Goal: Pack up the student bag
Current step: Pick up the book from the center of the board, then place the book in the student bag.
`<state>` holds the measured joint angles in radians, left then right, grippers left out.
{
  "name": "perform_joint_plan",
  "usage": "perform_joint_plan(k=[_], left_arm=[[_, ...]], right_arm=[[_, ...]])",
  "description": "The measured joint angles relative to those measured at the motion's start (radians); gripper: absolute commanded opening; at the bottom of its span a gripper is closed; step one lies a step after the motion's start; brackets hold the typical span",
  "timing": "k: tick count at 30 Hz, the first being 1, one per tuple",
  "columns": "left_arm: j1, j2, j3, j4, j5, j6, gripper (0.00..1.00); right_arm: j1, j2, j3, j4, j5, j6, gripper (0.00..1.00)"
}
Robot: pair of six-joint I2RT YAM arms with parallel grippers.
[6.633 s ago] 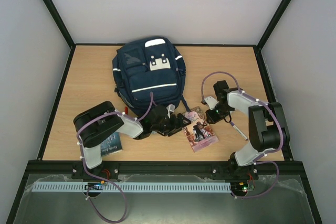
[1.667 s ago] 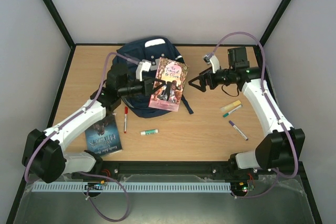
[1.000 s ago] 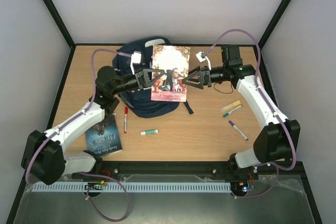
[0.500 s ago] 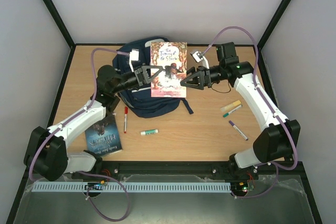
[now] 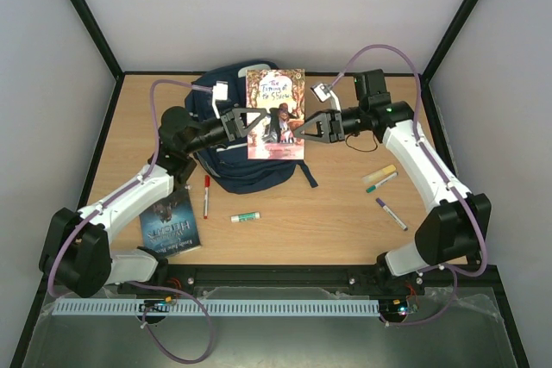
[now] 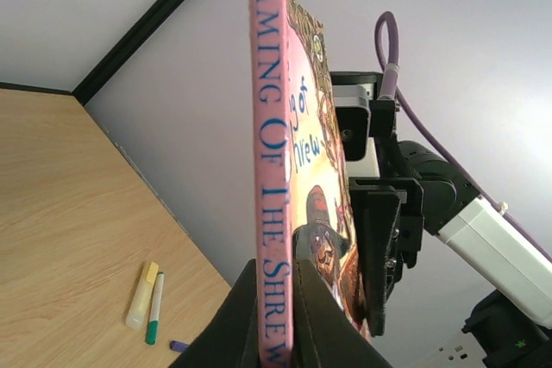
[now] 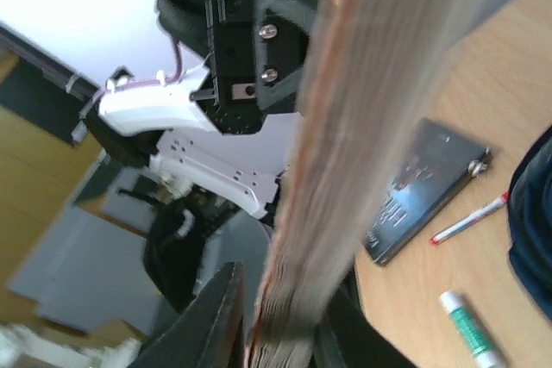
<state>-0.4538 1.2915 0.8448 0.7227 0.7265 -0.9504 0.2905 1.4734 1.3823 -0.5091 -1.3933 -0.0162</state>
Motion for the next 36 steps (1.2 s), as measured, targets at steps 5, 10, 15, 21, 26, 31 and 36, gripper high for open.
perform_joint_plan(k=[5,10,15,21,26,31,36], left_arm=[[0.005,-0.006,-0.003,-0.019,-0.019,0.027,0.04],[0.01,-0.021,-0.006,-0.122,-0.071,0.09,0.99],[0.011,-0.029,0.003,-0.36,-0.2,0.194,1.0],[0.01,-0.043,0.007,-0.647,-0.354,0.371,0.99],[0.01,-0.127,-0.046,-0.705,-0.48,0.456,1.0],[0.01,-0.167,-0.077,-0.719,-0.552,0.498,0.99],[0.01,-0.1,-0.025,-0.804,-0.694,0.521,0.99]], right_arm=[[0.0,0.01,-0.013,0.044,0.072,0.075,0.01],[0.008,0.003,-0.026,0.061,0.222,0.091,0.01],[-0.011,-0.021,-0.043,0.063,0.422,0.069,0.01],[-0.066,-0.076,-0.174,0.124,0.626,-0.002,0.01],[-0.117,-0.089,-0.305,0.16,0.716,-0.038,0.01],[-0.13,-0.156,-0.412,0.206,0.761,-0.06,0.01],[-0.147,-0.232,-0.457,0.243,0.766,-0.067,0.01]])
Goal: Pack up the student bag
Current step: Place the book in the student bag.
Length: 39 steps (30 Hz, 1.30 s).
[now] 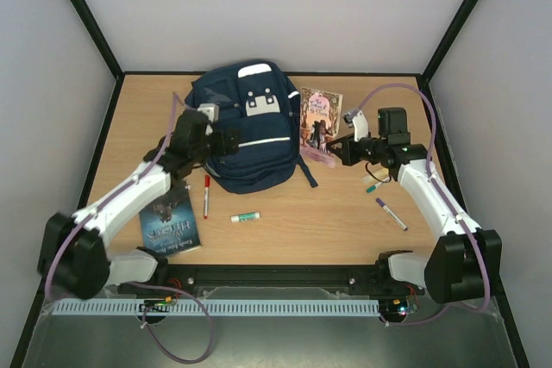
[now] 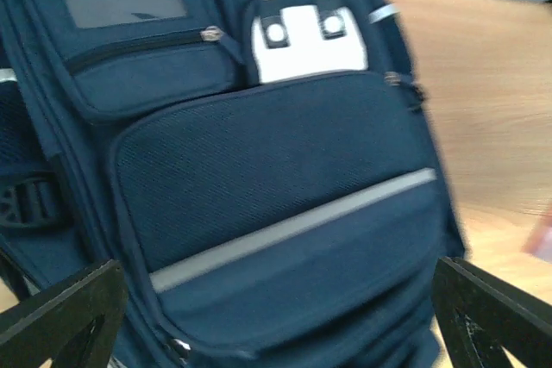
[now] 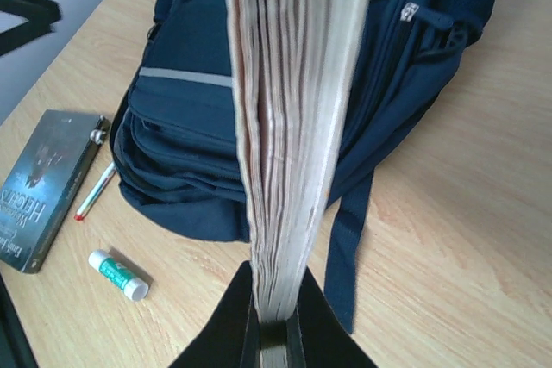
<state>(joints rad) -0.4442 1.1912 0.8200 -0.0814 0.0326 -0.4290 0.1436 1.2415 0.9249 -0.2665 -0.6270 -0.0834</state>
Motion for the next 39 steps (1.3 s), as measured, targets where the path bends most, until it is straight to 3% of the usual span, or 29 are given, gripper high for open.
perform_joint_plan(k=[4,8,11,15,18,23,30,32,35,39], left_arm=[[-0.019,0.2,0.186,-0.137,-0.087,0.084,0.99],[-0.135,0.182,0.159,-0.118,-0.107,0.18,1.0],[-0.188,0.183,0.196,-0.159,-0.041,0.246,0.77],[-0.196,0.362,0.373,-0.222,-0.001,0.345,0.67],[-0.209,0.445,0.391,-0.273,0.022,0.402,0.54],[-0.229,0.573,0.439,-0.405,0.035,0.48,0.53],[-0.241,0.581,0.452,-0.449,0.032,0.514,0.5],[-0.249,0.581,0.455,-0.454,0.017,0.519,0.45],[-0.258,0.581,0.456,-0.457,-0.008,0.531,0.27],[-0.269,0.582,0.457,-0.465,-0.037,0.544,0.24]], right_arm=[[-0.013,-0.019,-0.006,0.028,0.0,-0.002,0.01],[-0.023,-0.03,-0.027,0.044,0.003,-0.004,0.01],[-0.033,-0.032,-0.037,0.049,0.008,-0.003,0.01],[-0.045,-0.032,-0.04,0.06,0.009,-0.003,0.01],[-0.046,-0.032,-0.04,0.063,0.009,-0.003,0.01],[-0.046,-0.033,-0.042,0.063,0.019,-0.007,0.01],[-0.047,-0.034,-0.044,0.063,0.023,-0.011,0.01],[-0.047,-0.034,-0.044,0.063,0.023,-0.011,0.01],[-0.048,-0.034,-0.045,0.063,0.023,-0.011,0.01],[-0.048,-0.034,-0.047,0.063,0.023,-0.011,0.01]])
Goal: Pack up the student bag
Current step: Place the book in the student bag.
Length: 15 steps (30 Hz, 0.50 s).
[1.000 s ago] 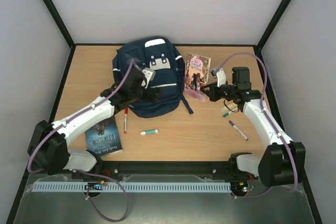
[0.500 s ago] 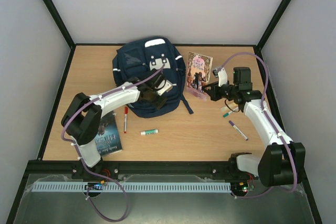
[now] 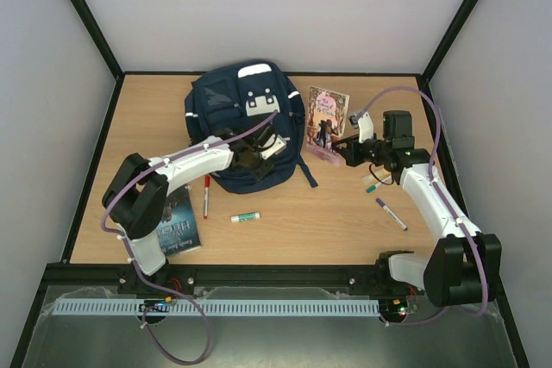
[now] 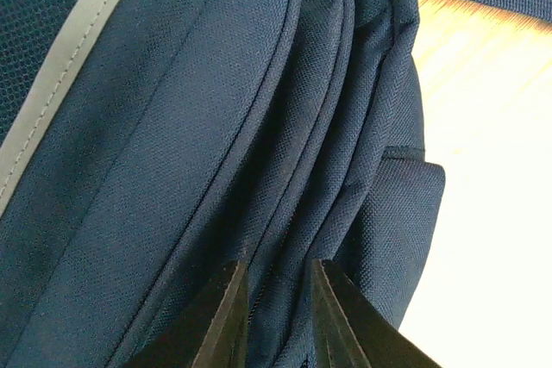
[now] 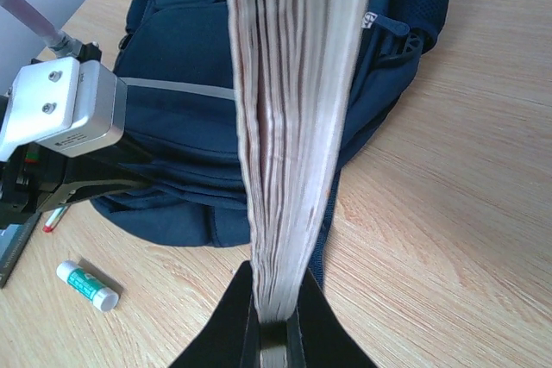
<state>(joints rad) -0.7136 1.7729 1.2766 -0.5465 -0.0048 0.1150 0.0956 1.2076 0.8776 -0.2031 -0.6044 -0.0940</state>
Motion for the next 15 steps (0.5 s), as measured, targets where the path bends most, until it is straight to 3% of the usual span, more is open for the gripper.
perform_joint_plan(k=[3,5,13,15], left_arm=[[-0.005,0.002,0.0,0.0,-0.014,0.011,0.41],[-0.013,0.003,0.0,0.0,-0.016,0.009,0.43],[-0.04,0.063,0.0,0.013,-0.08,0.013,0.37],[-0.045,0.082,0.0,0.024,-0.129,0.008,0.3]], right_arm=[[0.0,0.0,-0.002,0.0,-0.001,0.0,0.01],[0.0,0.0,-0.002,0.0,-0.001,0.0,0.01],[-0.001,0.0,-0.002,0.0,-0.001,-0.003,0.01],[-0.002,0.0,-0.002,0.0,-0.001,-0.005,0.01]])
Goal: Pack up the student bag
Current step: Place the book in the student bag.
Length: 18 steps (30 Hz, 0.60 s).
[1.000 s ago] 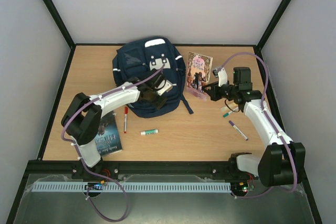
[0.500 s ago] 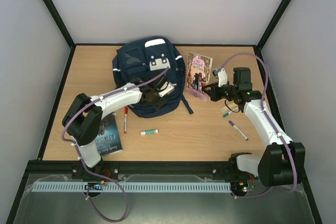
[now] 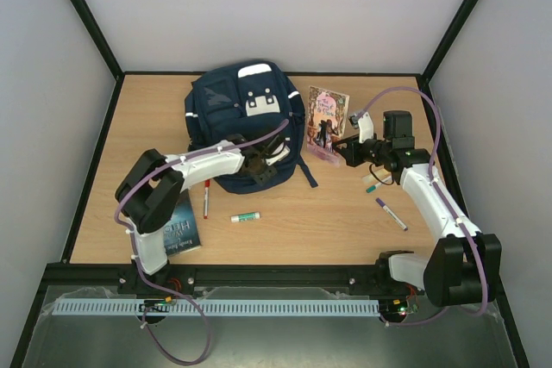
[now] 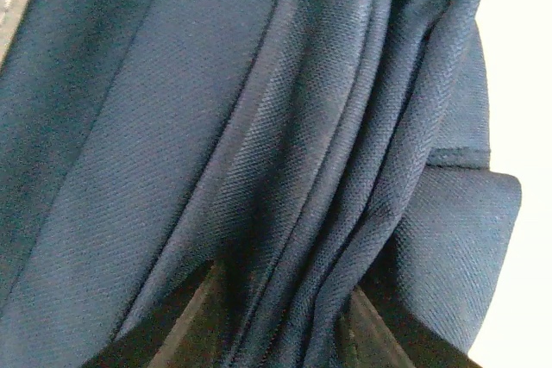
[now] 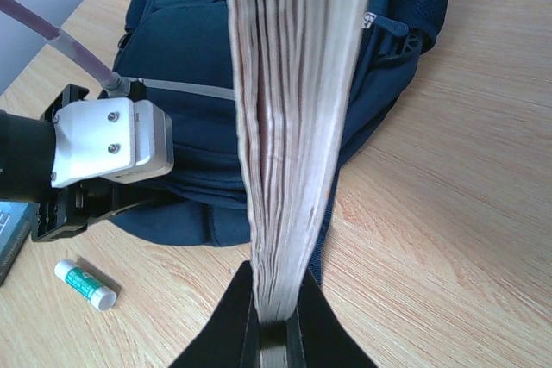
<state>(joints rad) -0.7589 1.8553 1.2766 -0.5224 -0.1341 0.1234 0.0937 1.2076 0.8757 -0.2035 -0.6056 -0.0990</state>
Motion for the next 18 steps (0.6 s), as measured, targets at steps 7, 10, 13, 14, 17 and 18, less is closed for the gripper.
perform_joint_plan(k=[7,10,13,14,17,18], left_arm=[[-0.006,0.003,0.0,0.023,-0.068,-0.011,0.04],[-0.006,-0.002,0.0,0.035,-0.076,-0.019,0.03],[-0.006,-0.021,0.0,0.04,-0.085,-0.028,0.03],[-0.006,-0.032,0.0,0.04,-0.087,-0.029,0.02],[-0.006,-0.072,0.003,0.04,-0.093,-0.03,0.02],[-0.006,-0.091,0.007,0.042,-0.095,-0.03,0.03]], right_arm=[[-0.001,0.0,0.0,0.0,0.0,-0.003,0.01],[-0.002,0.0,0.0,-0.001,0.0,-0.002,0.01],[-0.002,0.0,0.003,-0.01,0.0,0.0,0.01],[-0.002,-0.001,0.011,-0.023,-0.001,0.004,0.01],[-0.002,-0.001,0.062,-0.071,-0.019,0.018,0.01],[-0.002,-0.001,0.087,-0.093,-0.029,0.022,0.01]])
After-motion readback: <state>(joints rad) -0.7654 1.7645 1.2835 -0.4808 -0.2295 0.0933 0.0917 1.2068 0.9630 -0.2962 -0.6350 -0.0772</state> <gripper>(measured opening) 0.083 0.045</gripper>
